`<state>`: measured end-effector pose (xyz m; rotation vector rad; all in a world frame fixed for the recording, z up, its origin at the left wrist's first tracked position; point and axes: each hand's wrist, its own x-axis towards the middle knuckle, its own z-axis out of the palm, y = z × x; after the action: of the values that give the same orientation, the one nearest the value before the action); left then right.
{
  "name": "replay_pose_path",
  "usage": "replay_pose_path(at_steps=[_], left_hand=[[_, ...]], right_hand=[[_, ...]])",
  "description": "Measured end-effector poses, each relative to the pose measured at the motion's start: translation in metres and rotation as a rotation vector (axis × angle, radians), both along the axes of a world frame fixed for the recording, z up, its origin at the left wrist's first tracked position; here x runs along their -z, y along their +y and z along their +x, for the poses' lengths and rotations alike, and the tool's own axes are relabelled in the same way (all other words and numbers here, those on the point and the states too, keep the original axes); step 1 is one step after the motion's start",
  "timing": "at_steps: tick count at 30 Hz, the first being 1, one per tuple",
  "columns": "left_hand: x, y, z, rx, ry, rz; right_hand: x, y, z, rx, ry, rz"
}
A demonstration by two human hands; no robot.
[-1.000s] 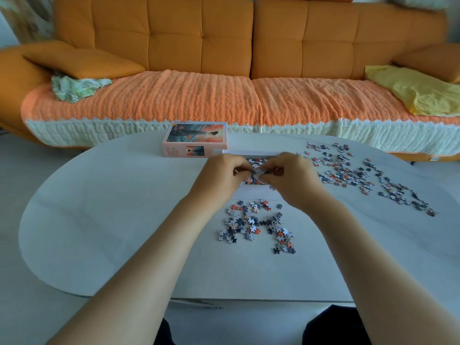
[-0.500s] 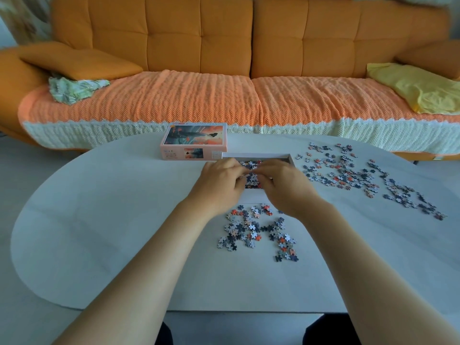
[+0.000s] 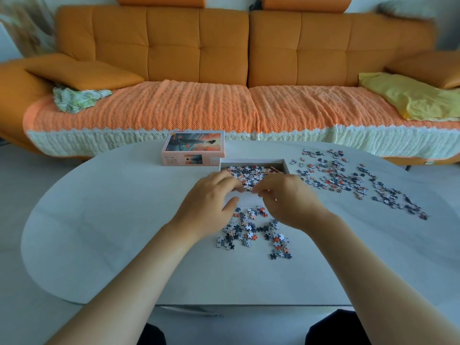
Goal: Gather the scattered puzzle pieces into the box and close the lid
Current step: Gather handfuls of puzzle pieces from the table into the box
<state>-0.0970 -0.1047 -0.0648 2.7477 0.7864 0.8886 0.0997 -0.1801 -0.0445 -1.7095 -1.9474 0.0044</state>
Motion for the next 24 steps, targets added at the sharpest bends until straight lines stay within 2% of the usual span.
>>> replay_pose_path(at_steps=[3, 6, 9, 14, 16, 20, 22, 24], left_hand=[[0.006, -0.014, -0.003, 0.038, 0.097, -0.197], [0.02, -0.022, -0.001, 0.067, 0.273, -0.229], [0.026, -0.029, 0.002, 0.077, 0.36, -0.291], [0.017, -0.035, 0.005, 0.104, 0.265, -0.409], [0.012, -0.029, 0.001, 0.08, 0.293, -0.405], [0.01, -0.015, -0.012, -0.001, 0.49, -0.33], [0.012, -0.013, -0.016, -0.021, 0.519, -0.388], [0.014, -0.016, -0.014, -0.016, 0.478, -0.429]], right_hand=[[0.008, -0.006, -0.007, 0.021, -0.141, -0.174], [0.024, -0.007, -0.005, 0.011, -0.221, -0.297], [0.032, -0.01, -0.005, -0.034, -0.179, -0.355], [0.024, -0.021, 0.004, 0.017, -0.012, -0.312], [0.013, -0.028, 0.011, 0.026, 0.0, -0.308], [0.003, -0.04, 0.022, 0.055, -0.103, -0.659], [0.004, -0.041, 0.021, 0.074, -0.103, -0.721], [0.006, -0.037, 0.017, 0.082, -0.081, -0.701]])
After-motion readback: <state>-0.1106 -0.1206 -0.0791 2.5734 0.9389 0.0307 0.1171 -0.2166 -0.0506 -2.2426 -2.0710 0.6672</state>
